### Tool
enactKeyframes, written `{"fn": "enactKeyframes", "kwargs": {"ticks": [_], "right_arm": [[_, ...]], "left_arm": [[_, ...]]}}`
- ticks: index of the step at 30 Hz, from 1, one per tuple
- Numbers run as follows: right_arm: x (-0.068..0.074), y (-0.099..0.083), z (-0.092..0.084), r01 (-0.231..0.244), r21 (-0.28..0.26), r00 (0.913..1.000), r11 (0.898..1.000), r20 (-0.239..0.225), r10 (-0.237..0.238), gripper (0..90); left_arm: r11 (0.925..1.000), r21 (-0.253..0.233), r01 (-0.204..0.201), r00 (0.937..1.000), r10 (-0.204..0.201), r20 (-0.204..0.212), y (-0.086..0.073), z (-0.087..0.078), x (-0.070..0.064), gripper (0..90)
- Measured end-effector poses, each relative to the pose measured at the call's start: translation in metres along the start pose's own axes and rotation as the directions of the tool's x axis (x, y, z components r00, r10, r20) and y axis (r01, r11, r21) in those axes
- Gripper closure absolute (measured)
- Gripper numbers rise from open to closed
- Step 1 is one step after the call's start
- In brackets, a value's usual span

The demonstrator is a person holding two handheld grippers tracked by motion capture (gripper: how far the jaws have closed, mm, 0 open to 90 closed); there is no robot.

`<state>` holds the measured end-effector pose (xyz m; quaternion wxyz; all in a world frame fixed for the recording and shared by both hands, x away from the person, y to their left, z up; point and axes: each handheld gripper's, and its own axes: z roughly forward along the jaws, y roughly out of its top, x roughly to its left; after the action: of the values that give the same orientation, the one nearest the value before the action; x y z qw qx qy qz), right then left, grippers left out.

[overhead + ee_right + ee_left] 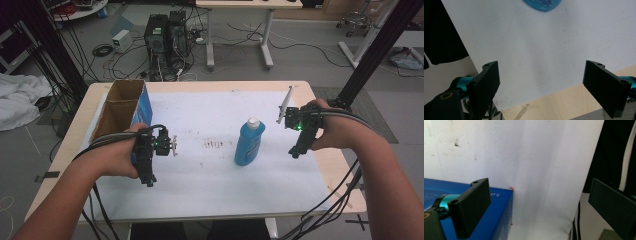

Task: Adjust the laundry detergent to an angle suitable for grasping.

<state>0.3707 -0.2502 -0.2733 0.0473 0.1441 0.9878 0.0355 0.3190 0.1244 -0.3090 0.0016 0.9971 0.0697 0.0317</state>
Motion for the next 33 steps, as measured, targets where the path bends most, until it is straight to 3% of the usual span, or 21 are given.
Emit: {"fn": "enactKeyframes", "kwargs": {"ticks": [5, 11, 12, 13, 15, 16, 17, 18, 19, 21, 22, 24, 25, 27, 28, 29, 30, 31, 32, 33], "right_arm": [[0.000, 0.002, 0.000, 0.011, -0.003, 0.9999, 1.000, 0.002, -0.011, 13.3], [0.000, 0.002, 0.000, 0.013, -0.002, 0.9999, 1.000, 0.002, -0.013, 13.3], [0.000, 0.002, 0.000, 0.013, -0.002, 0.9999, 1.000, 0.002, -0.013, 13.3], [0.001, 0.002, 0.000, 0.003, 0.001, 1.0000, 1.000, 0.001, -0.003, 13.3], [0.000, 0.001, 0.001, 0.004, 0.002, 1.0000, 1.000, 0.001, -0.004, 13.3], [0.000, 0.001, 0.001, 0.004, 0.002, 1.0000, 1.000, 0.001, -0.004, 13.3], [0.000, 0.001, 0.001, 0.001, 0.003, 1.0000, 1.000, 0.001, -0.001, 13.3], [0.000, 0.000, 0.001, 0.004, 0.003, 1.0000, 1.000, 0.002, -0.004, 13.3], [0.000, 0.000, 0.001, 0.002, 0.003, 1.0000, 1.000, 0.002, -0.003, 13.3], [0.000, 0.000, 0.001, 0.005, 0.000, 1.0000, 1.000, 0.000, -0.005, 13.3], [0.000, 0.000, 0.001, 0.000, 0.004, 1.0000, 1.000, 0.000, 0.000, 13.3], [0.001, 0.001, 0.001, -0.001, 0.002, 1.0000, 1.000, 0.001, 0.001, 13.3], [0.001, 0.001, 0.001, -0.002, 0.006, 1.0000, 1.000, -0.001, 0.002, 13.3], [0.001, 0.000, 0.001, 0.000, 0.004, 1.0000, 1.000, 0.000, 0.000, 13.3], [0.001, 0.000, 0.001, 0.000, 0.004, 1.0000, 1.000, 0.000, 0.000, 13.3], [0.001, 0.000, 0.001, 0.000, 0.004, 1.0000, 1.000, -0.001, 0.000, 13.3], [0.001, 0.000, 0.001, 0.000, 0.004, 1.0000, 1.000, -0.001, 0.000, 13.3], [0.001, -0.002, 0.001, 0.005, 0.002, 1.0000, 1.000, 0.000, -0.005, 13.3], [0.001, -0.003, 0.001, 0.001, 0.003, 1.0000, 1.000, -0.002, -0.001, 13.3], [0.001, -0.003, 0.001, 0.001, 0.003, 1.0000, 1.000, -0.002, -0.001, 13.3]], "left_arm": [[0.9948, -0.101, 0.013, 0.9999, -0.014, -0.006, 0.001, -0.006, 0.000, 4.4], [0.9686, -0.230, 0.096, 0.9946, -0.084, 0.062, -0.002, -0.012, 0.004, 4.4], [0.9686, -0.230, 0.096, 0.9946, -0.084, 0.062, -0.002, -0.012, 0.004, 4.4], [0.9502, -0.286, 0.123, 0.9914, -0.105, 0.077, -0.003, -0.014, 0.006, 4.3], [0.9384, -0.320, 0.131, 0.9904, -0.109, 0.084, -0.004, -0.016, 0.008, 4.4], [0.9384, -0.320, 0.131, 0.9904, -0.109, 0.084, -0.004, -0.016, 0.008, 4.4], [0.9186, -0.365, 0.150, 0.9884, -0.130, 0.079, -0.004, -0.018, 0.008, 4.4], [0.9106, -0.382, 0.157, 0.9875, -0.137, 0.078, -0.004, -0.019, 0.009, 4.4], [0.8979, -0.407, 0.169, 0.9856, -0.148, 0.082, -0.005, -0.020, 0.009, 4.4], [0.8696, -0.461, 0.178, 0.9841, -0.158, 0.081, -0.004, -0.022, 0.010, 4.4], [0.8502, -0.491, 0.189, 0.9819, -0.170, 0.083, -0.004, -0.022, 0.010, 4.4], [0.8502, -0.491, 0.189, 0.9819, -0.170, 0.083, -0.004, -0.022, 0.010, 4.3], [0.7939, -0.564, 0.227, 0.9727, -0.214, 0.091, 0.000, -0.021, 0.011, 4.4], [0.7654, -0.596, 0.244, 0.9677, -0.233, 0.097, 0.002, -0.021, 0.011, 4.4], [0.7654, -0.596, 0.244, 0.9677, -0.233, 0.097, 0.002, -0.021, 0.011, 4.4], [0.7537, -0.605, 0.256, 0.9646, -0.240, 0.109, 0.004, -0.020, 0.012, 4.4], [0.7537, -0.605, 0.256, 0.9646, -0.240, 0.109, 0.004, -0.020, 0.012, 4.4], [0.7291, -0.628, 0.272, 0.9582, -0.266, 0.106, 0.009, -0.020, 0.012, 4.4], [0.7189, -0.637, 0.278, 0.9560, -0.272, 0.110, 0.011, -0.020, 0.013, 4.4], [0.7189, -0.637, 0.278, 0.9560, -0.272, 0.110, 0.011, -0.020, 0.013, 4.4]]}}
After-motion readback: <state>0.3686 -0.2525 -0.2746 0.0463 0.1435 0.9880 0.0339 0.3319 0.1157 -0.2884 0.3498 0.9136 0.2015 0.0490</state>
